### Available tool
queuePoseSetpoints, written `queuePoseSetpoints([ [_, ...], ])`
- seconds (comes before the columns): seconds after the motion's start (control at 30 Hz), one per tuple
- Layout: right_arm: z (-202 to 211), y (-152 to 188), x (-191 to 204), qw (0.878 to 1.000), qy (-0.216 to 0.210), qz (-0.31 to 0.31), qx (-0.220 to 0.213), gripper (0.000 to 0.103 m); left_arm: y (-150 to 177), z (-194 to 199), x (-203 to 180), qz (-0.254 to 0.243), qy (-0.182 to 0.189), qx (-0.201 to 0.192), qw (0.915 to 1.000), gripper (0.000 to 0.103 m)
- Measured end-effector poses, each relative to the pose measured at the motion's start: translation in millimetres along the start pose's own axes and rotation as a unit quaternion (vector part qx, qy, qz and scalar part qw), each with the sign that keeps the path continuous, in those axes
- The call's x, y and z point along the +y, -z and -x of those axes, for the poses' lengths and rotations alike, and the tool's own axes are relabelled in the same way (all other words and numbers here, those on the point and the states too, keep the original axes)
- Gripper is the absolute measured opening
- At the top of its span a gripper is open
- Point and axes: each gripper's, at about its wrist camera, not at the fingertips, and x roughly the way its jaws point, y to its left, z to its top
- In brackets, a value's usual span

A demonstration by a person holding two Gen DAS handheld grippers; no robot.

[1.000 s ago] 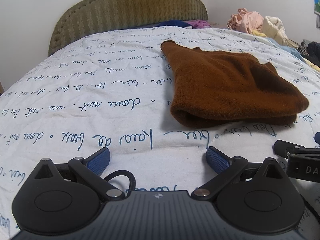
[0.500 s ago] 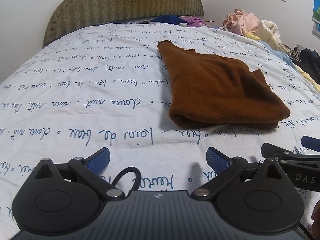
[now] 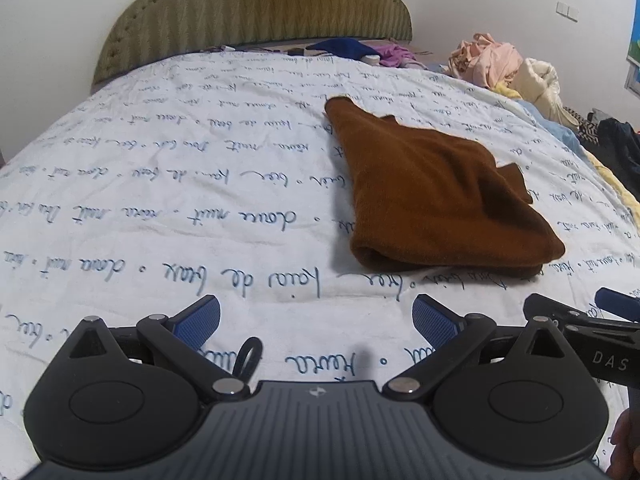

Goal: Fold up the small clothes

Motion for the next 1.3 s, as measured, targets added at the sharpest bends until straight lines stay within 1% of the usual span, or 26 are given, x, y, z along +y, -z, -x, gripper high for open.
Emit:
queuePoseSetpoints([
  [0.23, 1.2, -0.3, 0.4, 1.000, 0.000, 0.000, -0.001, 0.103, -0.8, -0.7, 2.4, 0.004, -0.009, 0.005, 0.9999, 0.103],
  [0.73, -1.6, 1.6, -0.4, 1.000, 0.002, 0.003, 0.004, 0.103, 1.3, -5.9, 1.4, -0.005, -0.028, 0.009, 0.9995, 0.103],
  [1.3, -2.2, 1.9, -0.9, 1.000, 0.001, 0.003, 0.006, 0.103, 2.9, -7.8, -0.8, -0.008, -0.027, 0.015, 0.9995, 0.103],
])
